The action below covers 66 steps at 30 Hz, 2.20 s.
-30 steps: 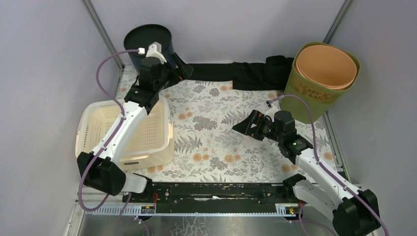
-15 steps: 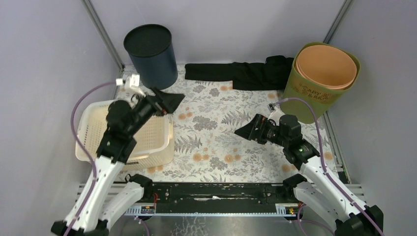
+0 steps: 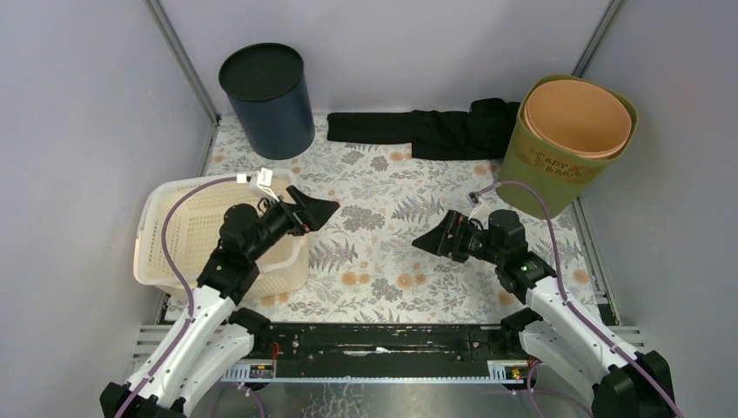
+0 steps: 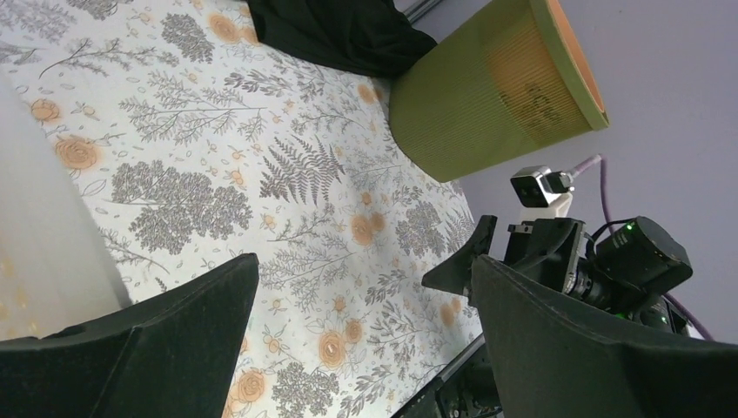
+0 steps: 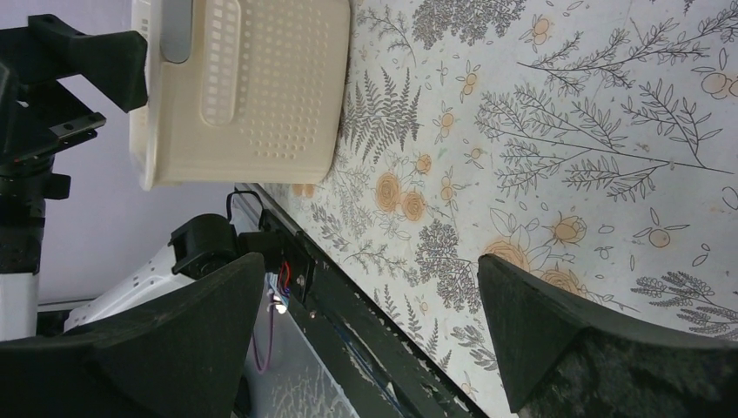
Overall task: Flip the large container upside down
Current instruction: Move the container to the center of the board.
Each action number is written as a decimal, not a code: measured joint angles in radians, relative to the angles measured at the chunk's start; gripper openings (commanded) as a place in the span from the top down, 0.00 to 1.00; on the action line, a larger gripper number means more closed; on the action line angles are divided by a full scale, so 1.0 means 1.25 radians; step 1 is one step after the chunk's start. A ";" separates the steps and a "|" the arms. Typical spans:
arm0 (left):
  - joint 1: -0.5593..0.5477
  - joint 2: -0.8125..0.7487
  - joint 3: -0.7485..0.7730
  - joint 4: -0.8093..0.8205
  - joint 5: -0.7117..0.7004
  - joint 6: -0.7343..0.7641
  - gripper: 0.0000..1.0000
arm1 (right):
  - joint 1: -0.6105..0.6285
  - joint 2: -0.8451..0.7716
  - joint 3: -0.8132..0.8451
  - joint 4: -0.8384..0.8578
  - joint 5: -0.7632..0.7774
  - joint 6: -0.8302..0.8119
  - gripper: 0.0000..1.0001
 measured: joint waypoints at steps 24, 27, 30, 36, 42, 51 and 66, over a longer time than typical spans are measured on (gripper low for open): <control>-0.028 0.119 -0.061 0.179 0.052 0.019 0.00 | 0.000 0.115 -0.017 0.137 -0.001 0.002 0.01; -0.028 0.119 -0.061 0.179 0.052 0.019 0.00 | 0.000 0.115 -0.017 0.142 -0.001 0.002 0.01; -0.028 0.119 -0.061 0.179 0.052 0.020 0.00 | 0.000 0.115 -0.017 0.145 -0.001 0.002 0.01; -0.028 0.119 -0.061 0.178 0.052 0.029 0.00 | 0.000 0.117 -0.015 0.148 -0.002 0.002 0.01; -0.028 0.119 -0.061 0.178 0.052 0.032 0.00 | 0.000 0.130 -0.013 0.149 -0.012 0.002 0.01; -0.028 0.119 -0.061 0.178 0.052 0.033 0.00 | 0.000 0.150 -0.013 0.167 -0.021 0.002 0.01; -0.028 0.119 -0.060 0.177 0.052 0.033 0.00 | 0.000 0.155 -0.013 0.191 -0.027 0.008 0.01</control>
